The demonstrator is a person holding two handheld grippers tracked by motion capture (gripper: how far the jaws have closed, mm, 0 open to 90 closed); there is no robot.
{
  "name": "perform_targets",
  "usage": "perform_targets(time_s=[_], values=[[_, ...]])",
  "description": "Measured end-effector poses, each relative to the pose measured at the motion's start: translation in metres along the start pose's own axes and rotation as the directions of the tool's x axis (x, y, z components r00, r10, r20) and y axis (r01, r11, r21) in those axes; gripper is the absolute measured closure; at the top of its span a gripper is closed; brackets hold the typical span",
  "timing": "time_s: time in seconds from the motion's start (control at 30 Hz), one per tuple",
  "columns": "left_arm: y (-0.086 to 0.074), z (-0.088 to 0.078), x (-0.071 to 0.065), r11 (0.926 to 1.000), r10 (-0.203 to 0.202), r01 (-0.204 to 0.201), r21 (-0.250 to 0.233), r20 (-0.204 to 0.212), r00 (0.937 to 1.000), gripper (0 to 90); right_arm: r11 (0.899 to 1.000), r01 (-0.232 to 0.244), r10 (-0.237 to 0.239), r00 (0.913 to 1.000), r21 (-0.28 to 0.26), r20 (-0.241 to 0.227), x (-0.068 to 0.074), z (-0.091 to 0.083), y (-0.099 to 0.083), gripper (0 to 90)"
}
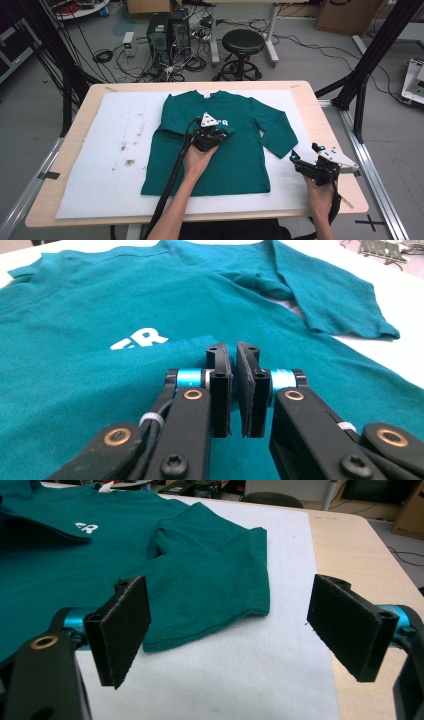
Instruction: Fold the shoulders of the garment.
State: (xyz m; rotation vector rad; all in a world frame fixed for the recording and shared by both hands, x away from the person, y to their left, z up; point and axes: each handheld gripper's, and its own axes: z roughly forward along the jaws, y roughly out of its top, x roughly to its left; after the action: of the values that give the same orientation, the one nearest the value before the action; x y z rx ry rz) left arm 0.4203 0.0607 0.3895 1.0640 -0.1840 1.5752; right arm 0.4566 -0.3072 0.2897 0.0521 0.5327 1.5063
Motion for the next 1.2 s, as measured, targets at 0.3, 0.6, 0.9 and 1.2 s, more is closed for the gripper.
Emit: perform_targets(time_s=[0.3,0.6,0.9,1.2], values=[[0.004,0.004,-0.009,0.9998,0.010,-0.009,-0.017,0.036,0.9993,84.2,1.000,0.006,-0.006,1.0000,0.006,0.003,0.001,0.001,0.000,17.9],[0.006,0.016,-0.028,0.9979,0.061,-0.062,0.016,0.064,0.9961,84.1,1.000,0.012,-0.012,0.9999,0.010,0.004,0.001,0.001,0.000,18.0],[0.001,0.017,-0.036,0.9929,0.081,-0.089,0.079,0.096,0.9921,83.0,1.000,0.019,-0.019,0.9998,0.015,0.004,0.002,0.001,0.001,18.0],[0.012,0.005,-0.035,0.9984,0.054,-0.054,-0.018,0.042,0.9977,66.8,0.999,0.024,-0.025,0.9997,0.022,0.008,0.003,0.002,0.001,18.0]])
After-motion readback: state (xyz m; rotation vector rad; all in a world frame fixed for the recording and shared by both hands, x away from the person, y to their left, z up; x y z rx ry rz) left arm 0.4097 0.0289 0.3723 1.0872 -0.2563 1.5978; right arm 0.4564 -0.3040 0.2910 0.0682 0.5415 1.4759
